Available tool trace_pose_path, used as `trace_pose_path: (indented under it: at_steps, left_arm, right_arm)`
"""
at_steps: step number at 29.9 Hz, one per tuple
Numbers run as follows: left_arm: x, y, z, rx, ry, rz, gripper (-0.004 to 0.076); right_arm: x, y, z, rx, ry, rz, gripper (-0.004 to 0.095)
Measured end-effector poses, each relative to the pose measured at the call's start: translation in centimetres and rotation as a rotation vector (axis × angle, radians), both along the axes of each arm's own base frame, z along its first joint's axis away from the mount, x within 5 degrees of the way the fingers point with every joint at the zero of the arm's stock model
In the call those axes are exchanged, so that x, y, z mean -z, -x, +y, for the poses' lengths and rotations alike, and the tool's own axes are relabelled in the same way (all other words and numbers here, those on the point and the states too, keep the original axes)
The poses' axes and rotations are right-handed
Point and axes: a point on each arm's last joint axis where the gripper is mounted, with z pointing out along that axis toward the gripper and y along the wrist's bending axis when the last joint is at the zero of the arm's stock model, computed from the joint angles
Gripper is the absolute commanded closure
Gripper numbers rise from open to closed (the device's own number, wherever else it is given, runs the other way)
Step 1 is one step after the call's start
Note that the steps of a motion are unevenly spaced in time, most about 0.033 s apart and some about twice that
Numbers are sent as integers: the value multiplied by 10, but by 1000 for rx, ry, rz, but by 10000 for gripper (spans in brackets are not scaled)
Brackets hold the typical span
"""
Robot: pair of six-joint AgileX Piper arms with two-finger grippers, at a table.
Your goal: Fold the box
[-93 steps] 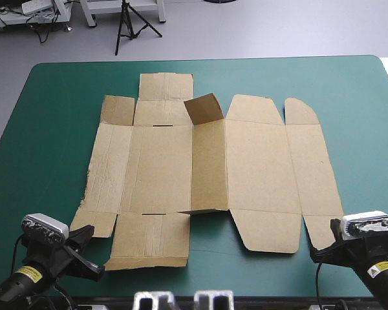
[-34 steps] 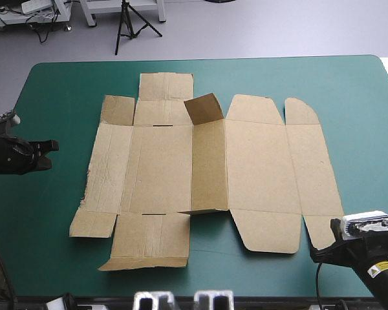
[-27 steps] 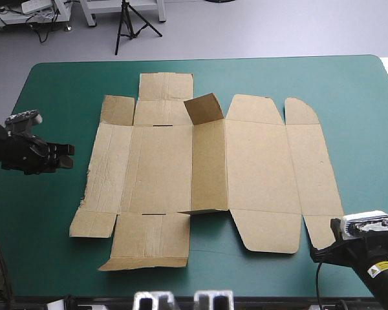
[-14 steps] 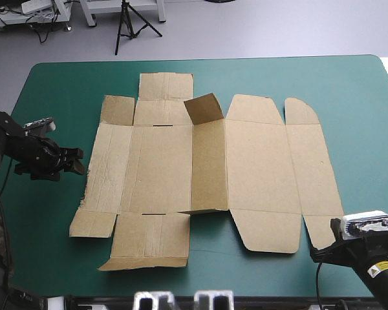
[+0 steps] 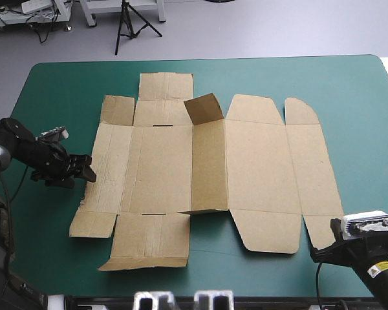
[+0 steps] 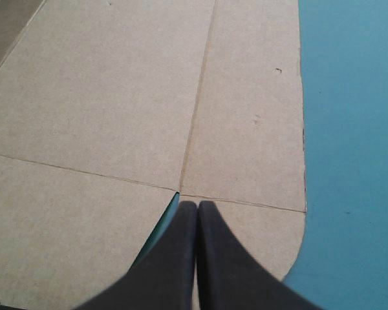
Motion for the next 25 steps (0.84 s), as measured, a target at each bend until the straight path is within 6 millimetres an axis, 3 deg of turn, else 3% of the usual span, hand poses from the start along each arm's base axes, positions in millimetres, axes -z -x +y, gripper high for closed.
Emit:
trace_pose_path:
  at_steps: [9,25]
  left_arm:
    - [18,11,-5,-4,35,55,233]
    - [24,17,-21,-25,205,8,233]
  right_arm:
    - [0,0,0,1,-1,-1,925]
    - [0,0,0,0,-1,0,925]
